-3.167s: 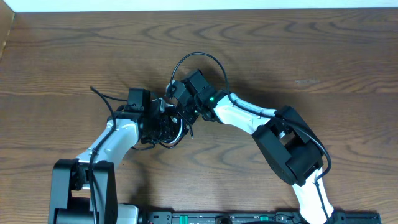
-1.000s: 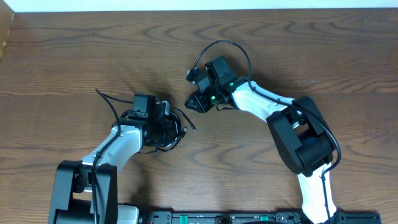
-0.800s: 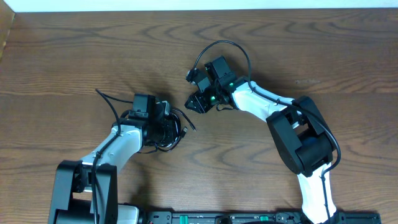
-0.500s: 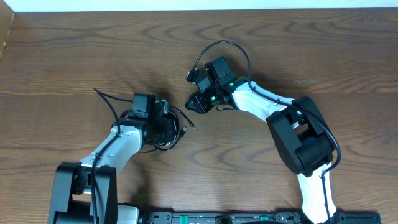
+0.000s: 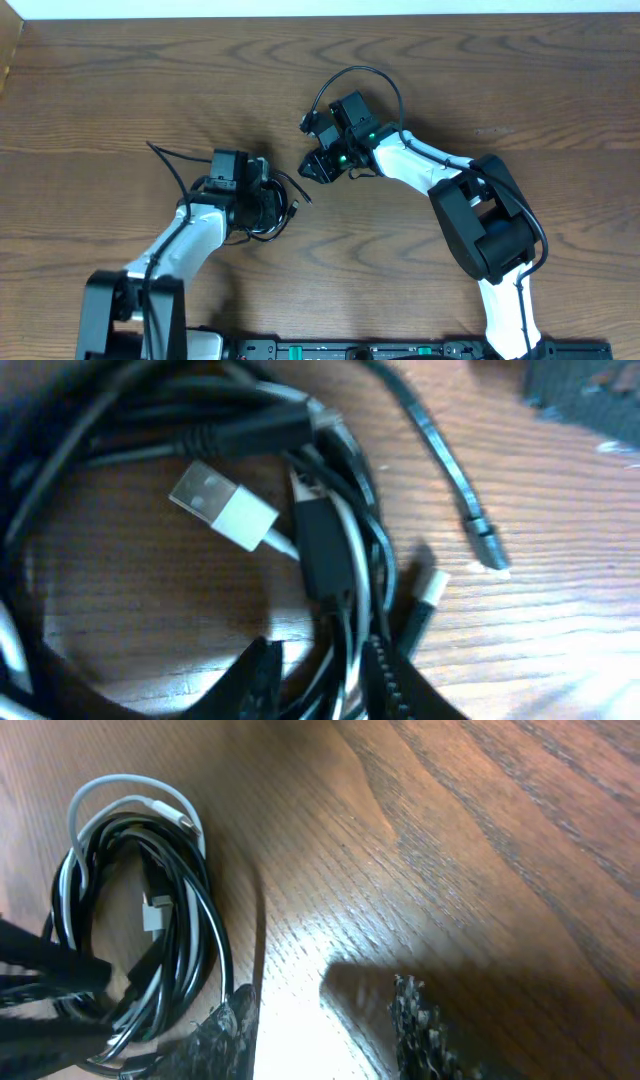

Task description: Untangle cables

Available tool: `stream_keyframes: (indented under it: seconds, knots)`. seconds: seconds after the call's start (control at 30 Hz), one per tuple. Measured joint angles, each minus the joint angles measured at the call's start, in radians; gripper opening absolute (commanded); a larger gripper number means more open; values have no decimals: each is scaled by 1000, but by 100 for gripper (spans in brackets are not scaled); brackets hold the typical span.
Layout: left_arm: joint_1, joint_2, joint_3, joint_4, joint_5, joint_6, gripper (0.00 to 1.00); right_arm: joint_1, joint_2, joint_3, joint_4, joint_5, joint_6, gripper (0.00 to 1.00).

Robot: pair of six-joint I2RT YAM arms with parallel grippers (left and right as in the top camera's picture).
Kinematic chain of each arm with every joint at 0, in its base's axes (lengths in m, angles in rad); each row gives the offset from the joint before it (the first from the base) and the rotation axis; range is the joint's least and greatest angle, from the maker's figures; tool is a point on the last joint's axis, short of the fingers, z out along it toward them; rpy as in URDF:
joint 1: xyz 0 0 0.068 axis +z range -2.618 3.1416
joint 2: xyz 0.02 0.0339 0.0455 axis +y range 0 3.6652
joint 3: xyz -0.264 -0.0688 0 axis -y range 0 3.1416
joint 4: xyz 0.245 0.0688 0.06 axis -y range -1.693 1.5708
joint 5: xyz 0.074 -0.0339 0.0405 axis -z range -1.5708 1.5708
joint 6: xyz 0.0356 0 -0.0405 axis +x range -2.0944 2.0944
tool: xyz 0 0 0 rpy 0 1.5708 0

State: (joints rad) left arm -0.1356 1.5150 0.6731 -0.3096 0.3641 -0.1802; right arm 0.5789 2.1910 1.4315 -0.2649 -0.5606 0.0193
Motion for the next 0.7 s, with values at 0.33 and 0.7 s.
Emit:
stream_keyframes:
  seconds: [0.33,0.7]
  knots:
    - [0,-74,8,2,-31,-4,23,0,0,0,0,12,0,40]
    - [0,-32,8,3,-49,-21,28,3,0,0,0,13,0,41]
